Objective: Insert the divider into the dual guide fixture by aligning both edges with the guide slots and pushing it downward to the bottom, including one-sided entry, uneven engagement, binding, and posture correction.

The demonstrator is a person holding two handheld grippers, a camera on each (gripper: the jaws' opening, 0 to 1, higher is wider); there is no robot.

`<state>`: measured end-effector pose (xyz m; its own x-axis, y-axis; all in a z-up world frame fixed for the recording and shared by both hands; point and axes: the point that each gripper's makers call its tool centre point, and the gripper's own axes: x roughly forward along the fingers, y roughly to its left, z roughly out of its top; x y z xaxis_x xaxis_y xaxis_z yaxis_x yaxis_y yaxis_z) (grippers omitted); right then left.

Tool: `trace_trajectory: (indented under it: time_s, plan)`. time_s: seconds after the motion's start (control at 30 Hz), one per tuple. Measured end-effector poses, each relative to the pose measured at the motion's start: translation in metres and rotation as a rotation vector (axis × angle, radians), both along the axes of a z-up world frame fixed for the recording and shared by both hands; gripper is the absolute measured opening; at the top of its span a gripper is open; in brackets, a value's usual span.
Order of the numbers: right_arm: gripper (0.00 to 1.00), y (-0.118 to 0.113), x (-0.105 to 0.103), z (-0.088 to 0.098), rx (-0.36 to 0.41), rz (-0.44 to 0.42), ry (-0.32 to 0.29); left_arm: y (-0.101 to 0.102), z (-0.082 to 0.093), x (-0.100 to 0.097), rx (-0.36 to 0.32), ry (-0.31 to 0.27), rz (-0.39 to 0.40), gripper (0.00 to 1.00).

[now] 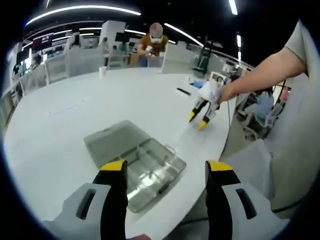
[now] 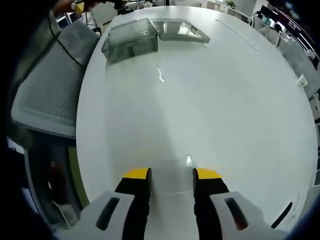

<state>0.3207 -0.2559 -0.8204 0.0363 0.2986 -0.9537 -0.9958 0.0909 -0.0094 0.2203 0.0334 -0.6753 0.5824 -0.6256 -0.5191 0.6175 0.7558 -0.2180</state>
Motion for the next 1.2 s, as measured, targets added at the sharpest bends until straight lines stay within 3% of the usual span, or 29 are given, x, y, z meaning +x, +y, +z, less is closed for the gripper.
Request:
trace_trajectory:
  time_s: [0.63, 1.2]
  plan:
    - [0.28, 0.0006, -0.0005, -0.0003, -0.036, 0.028, 0.001, 0.0001, 0.0004, -0.0026, -0.006, 0.007, 0.016, 0.61]
    - [0.28, 0.0067, -0.0029, 0.0006, -0.021, 0.015, -0.007, 0.0014, -0.0002, -0.0039, -0.007, 0.008, 0.018, 0.61]
